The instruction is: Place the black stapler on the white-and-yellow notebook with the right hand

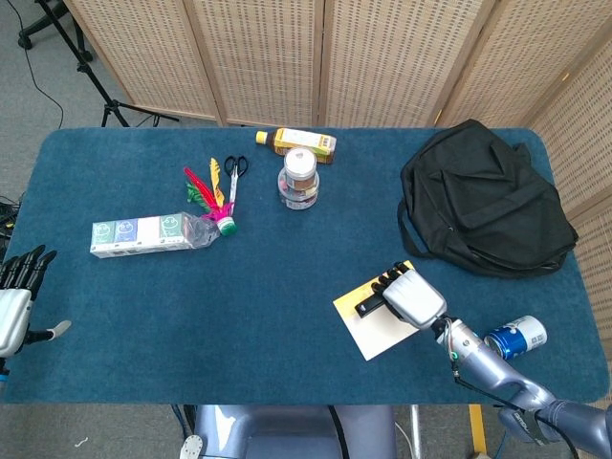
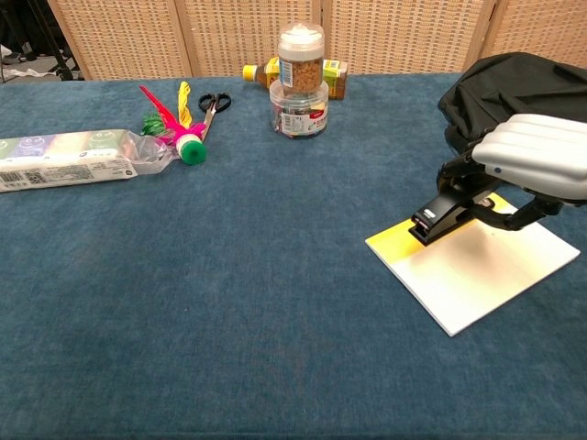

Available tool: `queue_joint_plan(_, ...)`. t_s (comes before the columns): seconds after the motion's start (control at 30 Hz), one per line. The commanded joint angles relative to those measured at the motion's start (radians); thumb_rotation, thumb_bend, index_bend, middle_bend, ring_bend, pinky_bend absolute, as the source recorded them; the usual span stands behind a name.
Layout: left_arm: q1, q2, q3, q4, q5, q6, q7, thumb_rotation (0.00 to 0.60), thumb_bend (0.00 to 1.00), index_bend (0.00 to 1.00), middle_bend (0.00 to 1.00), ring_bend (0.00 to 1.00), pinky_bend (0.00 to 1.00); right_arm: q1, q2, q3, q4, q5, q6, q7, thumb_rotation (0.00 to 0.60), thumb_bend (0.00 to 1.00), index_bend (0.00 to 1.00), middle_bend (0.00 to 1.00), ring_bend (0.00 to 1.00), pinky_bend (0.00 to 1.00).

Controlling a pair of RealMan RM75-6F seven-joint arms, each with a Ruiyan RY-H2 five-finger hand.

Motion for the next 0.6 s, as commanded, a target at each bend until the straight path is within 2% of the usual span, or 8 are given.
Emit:
queue_joint_plan(0.03, 0.001, 0.001, 0.0, -0.001, -0.001, 0.0, -0.004, 0.6, 0.0, 0.0, 0.0, 0.0, 0.0, -0.004, -0.034, 0.014, 0.038, 0.014, -0.016, -0.013, 0.6, 0.76, 0.55, 0.51, 0.42, 0.31)
queue_joint_plan(0.1, 0.0, 0.002, -0.001, 0.0, -0.002, 0.001, -0.009, 0.6, 0.0, 0.0, 0.0, 0.0, 0.0, -0.004, -0.041, 0.009, 0.056, 0.018, -0.036, -0.021, 0.6, 0.73, 0.5, 0.45, 0.4, 0.31)
queue_joint_plan(0.17, 0.0, 0.002, -0.002, 0.001, -0.004, 0.0, -0.01, 0.6, 0.0, 0.0, 0.0, 0.0, 0.0, -0.003, -0.018, 0.005, 0.02, 0.058, -0.102, -0.021, 0.6, 0.59, 0.3, 0.24, 0.25, 0.29)
queue_joint_plan(0.2, 0.0, 0.002, -0.002, 0.001, -0.004, 0.0, -0.01, 0.6, 0.0, 0.0, 0.0, 0.0, 0.0, -0.001, -0.009, 0.007, 0.004, 0.07, -0.116, -0.025, 0.6, 0.46, 0.14, 0.09, 0.11, 0.24)
queue_joint_plan(0.23, 0.0, 0.002, -0.003, 0.001, -0.005, 0.001, -0.012, 0.6, 0.0, 0.0, 0.0, 0.0, 0.0, -0.001, 0.008, 0.013, -0.03, 0.091, -0.138, -0.033, 0.6, 0.4, 0.07, 0.03, 0.04, 0.2)
queue_joint_plan(0.3, -0.001, 0.003, -0.002, 0.0, -0.005, -0.001, -0.012, 0.6, 0.0, 0.0, 0.0, 0.0, 0.0, -0.004, 0.03, 0.021, -0.076, 0.107, -0.141, -0.066, 0.6, 0.36, 0.01, 0.0, 0.0, 0.14)
queue_joint_plan(0.43, 0.0, 0.006, -0.001, -0.003, -0.001, 0.001, -0.015, 0.6, 0.0, 0.0, 0.0, 0.0, 0.0, -0.019, 0.078, 0.032, -0.171, 0.107, -0.105, -0.111, 0.6, 0.36, 0.0, 0.0, 0.0, 0.11)
queue_joint_plan(0.6, 0.005, 0.012, 0.002, -0.004, 0.009, 0.012, -0.028, 0.6, 0.0, 0.0, 0.0, 0.0, 0.0, -0.091, 0.215, 0.047, -0.371, 0.096, 0.04, -0.173, 0.6, 0.36, 0.0, 0.0, 0.0, 0.11)
